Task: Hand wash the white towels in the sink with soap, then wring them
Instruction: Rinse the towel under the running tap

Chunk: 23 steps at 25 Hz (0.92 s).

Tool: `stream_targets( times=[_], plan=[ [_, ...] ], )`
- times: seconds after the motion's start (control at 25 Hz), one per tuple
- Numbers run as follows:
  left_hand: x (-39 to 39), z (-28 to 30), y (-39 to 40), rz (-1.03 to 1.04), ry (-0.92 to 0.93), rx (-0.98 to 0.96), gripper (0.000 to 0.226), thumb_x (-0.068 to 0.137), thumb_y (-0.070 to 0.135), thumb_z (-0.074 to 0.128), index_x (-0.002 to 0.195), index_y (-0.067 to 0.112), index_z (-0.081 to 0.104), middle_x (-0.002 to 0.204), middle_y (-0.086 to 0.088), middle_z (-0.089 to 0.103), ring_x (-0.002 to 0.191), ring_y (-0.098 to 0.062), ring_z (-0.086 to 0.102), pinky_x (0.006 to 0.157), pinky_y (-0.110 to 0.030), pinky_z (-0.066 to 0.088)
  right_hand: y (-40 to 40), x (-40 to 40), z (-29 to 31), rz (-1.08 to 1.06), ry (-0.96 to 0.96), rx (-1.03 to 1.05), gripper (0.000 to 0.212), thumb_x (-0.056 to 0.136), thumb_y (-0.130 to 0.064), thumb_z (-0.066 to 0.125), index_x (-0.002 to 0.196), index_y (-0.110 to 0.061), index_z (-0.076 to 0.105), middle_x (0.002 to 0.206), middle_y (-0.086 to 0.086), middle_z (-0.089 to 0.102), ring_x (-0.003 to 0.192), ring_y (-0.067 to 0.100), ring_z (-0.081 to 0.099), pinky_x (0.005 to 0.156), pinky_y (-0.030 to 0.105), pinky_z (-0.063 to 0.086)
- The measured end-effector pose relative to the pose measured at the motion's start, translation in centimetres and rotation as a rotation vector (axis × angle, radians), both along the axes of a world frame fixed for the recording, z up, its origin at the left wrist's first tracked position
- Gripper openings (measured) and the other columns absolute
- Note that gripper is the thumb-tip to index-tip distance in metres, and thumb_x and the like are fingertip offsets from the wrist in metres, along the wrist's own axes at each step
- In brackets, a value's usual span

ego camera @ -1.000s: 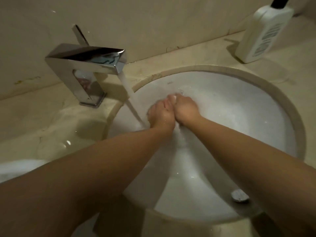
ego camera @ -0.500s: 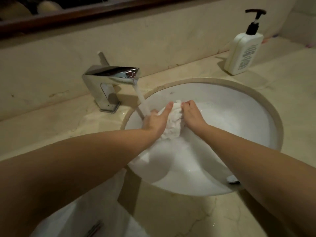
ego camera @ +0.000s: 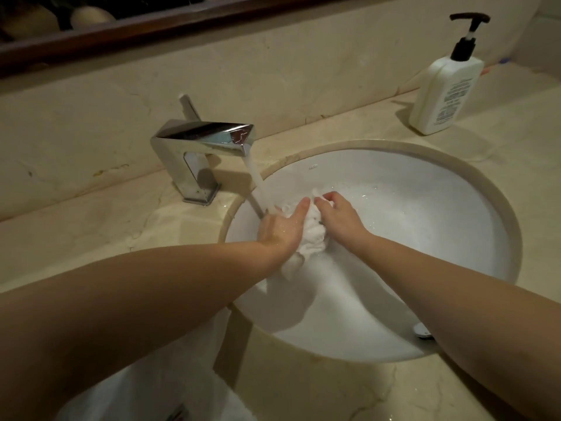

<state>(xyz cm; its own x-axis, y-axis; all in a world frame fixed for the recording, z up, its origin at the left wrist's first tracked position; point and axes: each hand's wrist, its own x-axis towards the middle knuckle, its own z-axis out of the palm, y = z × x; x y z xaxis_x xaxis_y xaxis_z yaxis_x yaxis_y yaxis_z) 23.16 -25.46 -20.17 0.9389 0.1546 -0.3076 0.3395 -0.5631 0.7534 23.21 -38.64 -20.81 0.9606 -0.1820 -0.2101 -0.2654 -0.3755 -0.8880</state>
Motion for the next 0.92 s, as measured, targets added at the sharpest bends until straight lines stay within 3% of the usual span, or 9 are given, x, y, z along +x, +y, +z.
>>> stream_targets(
  times=[0.16,0.28,0.4,0.48,0.6,0.68,0.8,0.92],
  plan=[
    [-0.6,0.7,1.0,0.12,-0.122,-0.099,0.087,0.08,0.086,0.049,0.135,0.018,0.059,0.13,-0.004,0.063,0.123,-0.029,0.058,0.109,-0.046,0.044,0.3,0.1,0.4,-0.056,0.049,0.265,0.026,0.103,-0.029,0.043,0.115,-0.012,0.06,0.102,0.009,0.068,0.078,0.02,0.064,0.06,0.028,0.05],
    [-0.5,0.8,1.2,0.013,-0.261,-0.087,0.079,0.077,0.086,0.049,0.119,0.022,0.07,0.11,-0.002,0.072,0.108,-0.024,0.067,0.098,-0.042,0.053,0.0,-0.3,0.3,-0.054,0.164,0.294,0.043,0.106,-0.04,0.035,0.107,-0.01,0.065,0.103,0.017,0.072,0.072,0.023,0.068,0.052,0.025,0.051],
    [-0.4,0.6,0.7,0.036,-0.184,-0.108,0.08,0.078,0.083,0.052,0.117,0.015,0.07,0.107,-0.006,0.073,0.104,-0.026,0.068,0.095,-0.038,0.054,0.4,-0.7,1.2,0.018,0.265,0.195,0.074,0.098,-0.069,0.029,0.098,-0.01,0.073,0.089,0.009,0.075,0.079,0.022,0.071,0.067,0.029,0.056],
    [-0.2,0.5,0.2,0.072,-0.103,-0.084,0.079,0.084,0.082,0.048,0.113,0.011,0.069,0.11,-0.011,0.071,0.106,-0.031,0.067,0.095,-0.037,0.053,0.5,-0.3,0.9,0.025,0.226,0.027,0.079,0.093,-0.074,0.036,0.101,-0.005,0.073,0.096,0.008,0.075,0.09,0.024,0.07,0.085,0.036,0.056],
    [-0.1,1.8,0.2,0.018,-0.142,-0.002,0.071,0.095,0.073,0.039,0.11,0.01,0.066,0.119,-0.019,0.064,0.114,-0.038,0.061,0.102,-0.044,0.048,0.8,-0.8,0.6,0.023,0.108,0.076,0.053,0.1,-0.055,0.044,0.118,-0.01,0.064,0.112,0.005,0.069,0.102,0.022,0.065,0.092,0.036,0.051],
    [0.0,2.1,0.5,0.02,-0.12,-0.028,0.068,0.099,0.07,0.035,0.115,0.01,0.064,0.126,-0.018,0.061,0.12,-0.038,0.056,0.106,-0.044,0.043,1.1,-1.1,0.8,0.095,0.114,0.174,0.039,0.104,-0.044,0.042,0.106,-0.014,0.067,0.103,0.002,0.07,0.095,0.019,0.065,0.086,0.033,0.049],
    [0.0,1.5,0.8,0.075,-0.04,-0.068,0.079,0.095,0.076,0.033,0.132,0.012,0.061,0.133,-0.012,0.061,0.123,-0.035,0.057,0.109,-0.042,0.042,2.1,-1.0,1.2,0.18,0.118,0.058,0.04,0.105,-0.033,0.036,0.099,-0.008,0.067,0.098,0.005,0.07,0.093,0.025,0.064,0.08,0.032,0.048],
    [1.3,2.4,0.0,-0.002,0.043,0.0,0.08,0.095,0.077,0.027,0.129,0.015,0.065,0.132,-0.015,0.062,0.122,-0.036,0.058,0.107,-0.041,0.043,3.1,-1.4,1.8,0.012,-0.053,0.123,0.037,0.104,-0.027,0.035,0.105,-0.012,0.07,0.101,-0.001,0.068,0.095,0.019,0.062,0.081,0.031,0.047]
  ],
)
